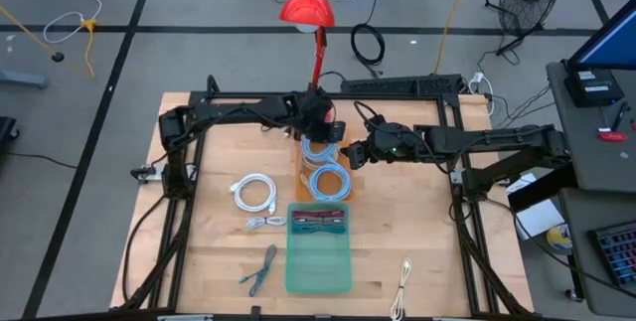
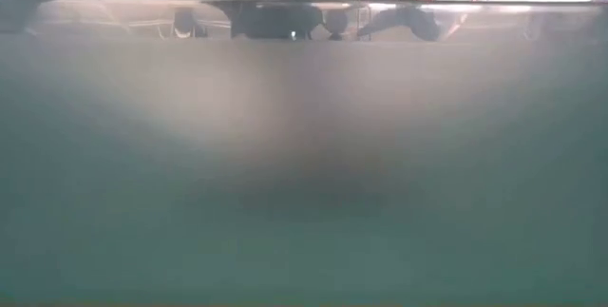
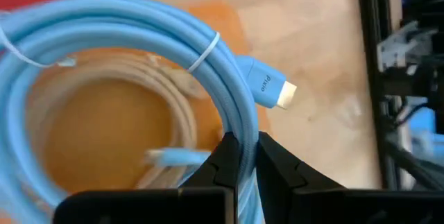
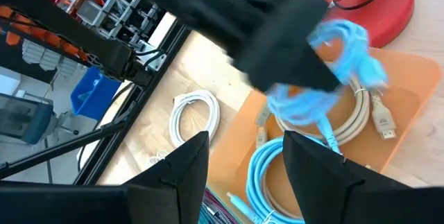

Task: Sort cables
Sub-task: Put the blue video cable into the orange bin

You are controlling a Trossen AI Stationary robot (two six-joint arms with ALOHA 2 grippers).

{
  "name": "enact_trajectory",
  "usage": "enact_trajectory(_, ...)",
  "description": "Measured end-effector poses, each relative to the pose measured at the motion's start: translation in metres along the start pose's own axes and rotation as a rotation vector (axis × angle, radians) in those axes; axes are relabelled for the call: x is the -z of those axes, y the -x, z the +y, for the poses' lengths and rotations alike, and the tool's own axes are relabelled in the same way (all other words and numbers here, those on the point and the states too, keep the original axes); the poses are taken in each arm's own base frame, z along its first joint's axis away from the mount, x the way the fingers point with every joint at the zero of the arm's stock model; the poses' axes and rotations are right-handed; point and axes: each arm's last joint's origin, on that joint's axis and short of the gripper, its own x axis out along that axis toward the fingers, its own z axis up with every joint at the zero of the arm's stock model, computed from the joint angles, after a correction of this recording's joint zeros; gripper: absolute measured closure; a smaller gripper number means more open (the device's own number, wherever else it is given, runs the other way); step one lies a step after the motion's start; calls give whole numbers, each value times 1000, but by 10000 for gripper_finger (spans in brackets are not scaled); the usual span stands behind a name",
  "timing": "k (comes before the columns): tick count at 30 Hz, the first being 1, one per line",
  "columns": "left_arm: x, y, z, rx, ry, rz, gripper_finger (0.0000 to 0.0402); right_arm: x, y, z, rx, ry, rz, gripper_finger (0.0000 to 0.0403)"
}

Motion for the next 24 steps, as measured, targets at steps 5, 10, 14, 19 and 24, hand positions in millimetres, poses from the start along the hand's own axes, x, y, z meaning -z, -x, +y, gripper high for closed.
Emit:
enact_trajectory(5,-11,41,-23,-35,-115,-176,378,-1,0,1,-7,8,-5,229)
enact_trajectory(10,-12,61,-39,-48,-124,-145,378,-6,-1,1,-23,12,-33,229)
enact_trajectory(14,7,64,-54,14,-57,-87,378,-10,-1,0,-31,19,-51,229)
enact_trajectory(19,28,58,-67,54,10,-64,378,-10,-2,0,-34,24,-49,229)
enact_trajectory(24,26,39,-51,45,121,-70,379,-7,-1,3,-41,31,-40,229)
